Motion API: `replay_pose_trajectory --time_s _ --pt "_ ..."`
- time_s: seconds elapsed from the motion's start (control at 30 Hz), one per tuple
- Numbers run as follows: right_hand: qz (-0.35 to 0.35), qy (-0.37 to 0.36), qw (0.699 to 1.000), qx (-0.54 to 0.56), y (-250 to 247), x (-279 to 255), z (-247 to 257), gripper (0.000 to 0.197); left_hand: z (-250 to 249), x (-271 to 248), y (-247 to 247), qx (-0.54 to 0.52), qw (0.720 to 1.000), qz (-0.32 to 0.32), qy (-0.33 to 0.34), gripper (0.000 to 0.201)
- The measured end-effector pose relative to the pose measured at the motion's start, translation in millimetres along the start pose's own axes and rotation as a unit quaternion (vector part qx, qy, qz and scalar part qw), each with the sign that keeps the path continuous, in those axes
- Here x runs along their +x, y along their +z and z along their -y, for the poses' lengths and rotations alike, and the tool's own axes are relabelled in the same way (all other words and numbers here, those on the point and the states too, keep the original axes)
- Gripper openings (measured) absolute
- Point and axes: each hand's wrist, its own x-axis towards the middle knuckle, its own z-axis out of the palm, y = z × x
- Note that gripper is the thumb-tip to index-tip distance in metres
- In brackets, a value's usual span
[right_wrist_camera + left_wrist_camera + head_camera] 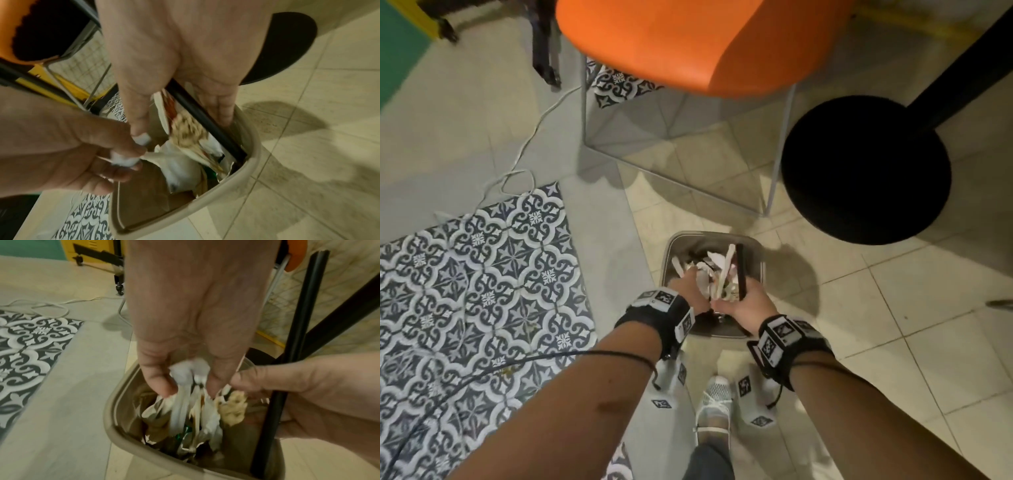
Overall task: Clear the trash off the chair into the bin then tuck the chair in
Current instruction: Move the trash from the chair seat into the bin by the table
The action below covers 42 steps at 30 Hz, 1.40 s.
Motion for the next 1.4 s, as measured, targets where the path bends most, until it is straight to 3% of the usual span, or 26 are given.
replay_pose_trajectory --time_s 0.1,0.2,0.33,0.43,0.63,0.83,0.97,1.07,1.13,1.23,1.3,1.4 --pt "0.016 -0.013 0.998 -0.067 -13 -14 13 0.097 -4 -6 -4 -0.012 1.0 -0.003 -0.011 0.084" --pt "0.024 -0.018 0.996 -0.083 -29 -30 17 0.093 -11 -17 -2 -0.016 0.999 -0.043 0.009 0.068" --pt "0.006 -0.05 0.997 -0.057 -65 -65 2 0.068 -39 -49 11 -0.042 0.99 -0.126 0.049 0.047" --pt "-0.024 -0.036 0.999 -0.014 -116 -101 -29 0.066 -82 -79 33 -0.061 0.983 -0.136 0.108 0.037" --pt "-0.167 -0.037 0.978 0.119 -251 -190 -141 0.049 -216 -149 130 -0.037 0.965 -0.109 0.237 0.024" --pt "-0.356 -0.089 0.911 0.185 -393 -314 -291 0.043 -370 -240 281 -0.058 0.934 -0.033 0.35 0.021" --pt "-0.475 -0.029 0.866 0.154 -472 -394 -394 0.041 -451 -293 384 -0.071 0.921 0.024 0.382 0.02" --pt "-0.579 0.036 0.807 0.109 -518 -440 -462 0.054 -498 -328 442 -0.068 0.911 0.042 0.405 0.014" --pt "-0.597 0.084 0.791 0.101 -544 -460 -496 0.077 -527 -340 469 -0.033 0.911 0.052 0.408 0.017" --pt "-0.556 0.149 0.816 0.065 -576 -469 -527 0.108 -566 -341 490 -0.02 0.906 0.063 0.417 0.033" --pt "-0.515 0.158 0.842 0.008 -594 -460 -537 0.12 -596 -336 497 0.022 0.9 0.029 0.434 0.057" --pt "-0.43 0.189 0.878 -0.089 -612 -440 -538 0.133 -639 -334 497 0.006 0.913 0.002 0.407 0.08"
